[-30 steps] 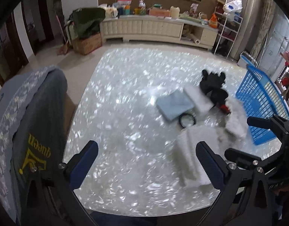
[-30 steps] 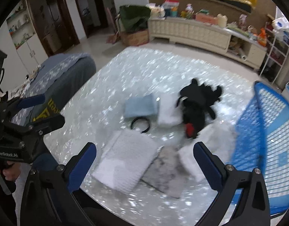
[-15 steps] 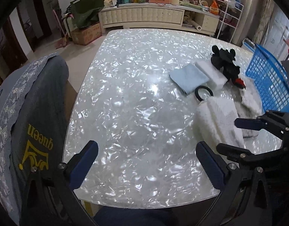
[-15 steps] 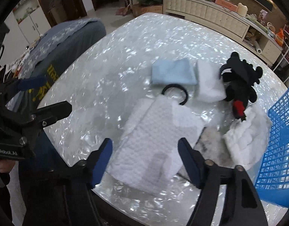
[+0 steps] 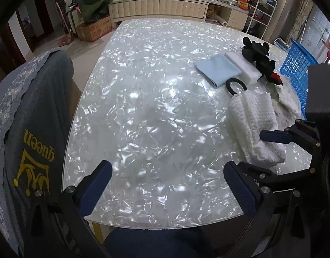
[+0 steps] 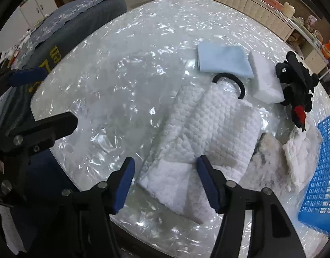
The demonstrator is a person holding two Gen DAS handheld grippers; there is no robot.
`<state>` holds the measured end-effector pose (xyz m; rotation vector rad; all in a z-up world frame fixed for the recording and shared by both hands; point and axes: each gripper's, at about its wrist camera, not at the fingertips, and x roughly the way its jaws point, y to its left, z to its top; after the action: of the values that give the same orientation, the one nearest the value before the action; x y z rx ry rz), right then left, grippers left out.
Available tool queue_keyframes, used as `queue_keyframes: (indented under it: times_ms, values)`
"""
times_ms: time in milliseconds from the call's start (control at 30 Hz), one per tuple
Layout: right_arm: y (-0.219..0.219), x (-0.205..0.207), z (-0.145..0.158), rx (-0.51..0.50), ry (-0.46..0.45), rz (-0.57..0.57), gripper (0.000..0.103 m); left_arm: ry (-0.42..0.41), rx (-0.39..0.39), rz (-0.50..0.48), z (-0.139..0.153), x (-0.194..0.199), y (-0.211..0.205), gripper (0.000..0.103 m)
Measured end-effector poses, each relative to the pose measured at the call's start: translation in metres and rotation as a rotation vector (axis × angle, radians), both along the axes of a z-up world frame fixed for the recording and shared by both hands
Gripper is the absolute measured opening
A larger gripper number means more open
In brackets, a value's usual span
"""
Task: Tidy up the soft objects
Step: 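Grasp the white waffle towel with the right gripper, then lift the towel and lower it into the blue basket, right gripper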
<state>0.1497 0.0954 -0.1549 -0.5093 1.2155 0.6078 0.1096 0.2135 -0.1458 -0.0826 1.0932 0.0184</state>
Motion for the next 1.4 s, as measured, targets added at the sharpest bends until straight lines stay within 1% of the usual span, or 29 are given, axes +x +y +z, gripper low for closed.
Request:
queue_keyframes:
  times_ms: [167, 233, 333, 400, 467, 500, 600, 633, 800, 933, 1033, 1100, 1267, 1300, 1400]
  values:
    - [0.007, -0.004, -0.003, -0.023, -0.037, 0.012, 0.058, 0.007, -0.009, 0.010, -0.005, -0.002, 0.001, 0.103]
    - [0.006, -0.003, -0.002, -0.031, -0.054, 0.006, 0.048, 0.007, -0.010, 0.008, -0.005, -0.003, -0.001, 0.103]
    - [0.007, -0.009, -0.006, -0.030, -0.072, 0.006, 0.041, 0.003, -0.015, 0.002, -0.003, -0.004, -0.006, 0.103]
    - [0.005, -0.011, -0.006, -0.037, -0.085, 0.016, 0.039, 0.001, -0.017, 0.003, -0.001, -0.005, -0.008, 0.103]
    - [0.003, -0.010, -0.005, -0.033, -0.087, 0.012, 0.034, -0.001, -0.016, 0.007, 0.002, -0.006, -0.009, 0.103]
    - [0.001, -0.010, -0.005, -0.030, -0.090, 0.011, 0.031, -0.004, -0.015, 0.009, 0.004, -0.006, -0.009, 0.103]
    - [-0.005, -0.011, 0.002, 0.003, -0.077, 0.005, 0.017, -0.014, -0.019, 0.009, 0.010, -0.007, -0.010, 0.103]
    - [-0.006, -0.010, 0.005, 0.014, -0.073, 0.004, 0.015, -0.019, -0.017, 0.005, 0.014, -0.007, -0.011, 0.103]
    - [-0.020, -0.002, 0.020, 0.106, -0.034, -0.024, 0.013, -0.049, -0.016, -0.015, 0.033, -0.005, -0.021, 0.103]
    - [-0.036, 0.003, 0.042, 0.159, -0.044, -0.037, 0.012, -0.081, -0.032, -0.031, 0.051, -0.001, -0.033, 0.103]
    - [-0.056, 0.008, 0.062, 0.213, -0.045, -0.055, 0.012, -0.100, -0.022, -0.057, 0.065, 0.002, -0.048, 0.103]
    - [-0.069, 0.012, 0.075, 0.243, -0.056, -0.066, 0.012, -0.104, -0.012, -0.073, 0.070, 0.006, -0.059, 0.103]
    - [-0.101, 0.021, 0.105, 0.320, -0.067, -0.097, 0.012, -0.124, -0.028, -0.101, 0.083, 0.010, -0.077, 0.103]
    - [-0.102, 0.022, 0.112, 0.329, -0.072, -0.102, 0.012, -0.128, -0.029, -0.110, 0.087, 0.012, -0.083, 0.103]
    - [-0.119, 0.027, 0.131, 0.347, -0.112, -0.119, 0.012, -0.131, -0.016, -0.123, 0.092, 0.019, -0.096, 0.103]
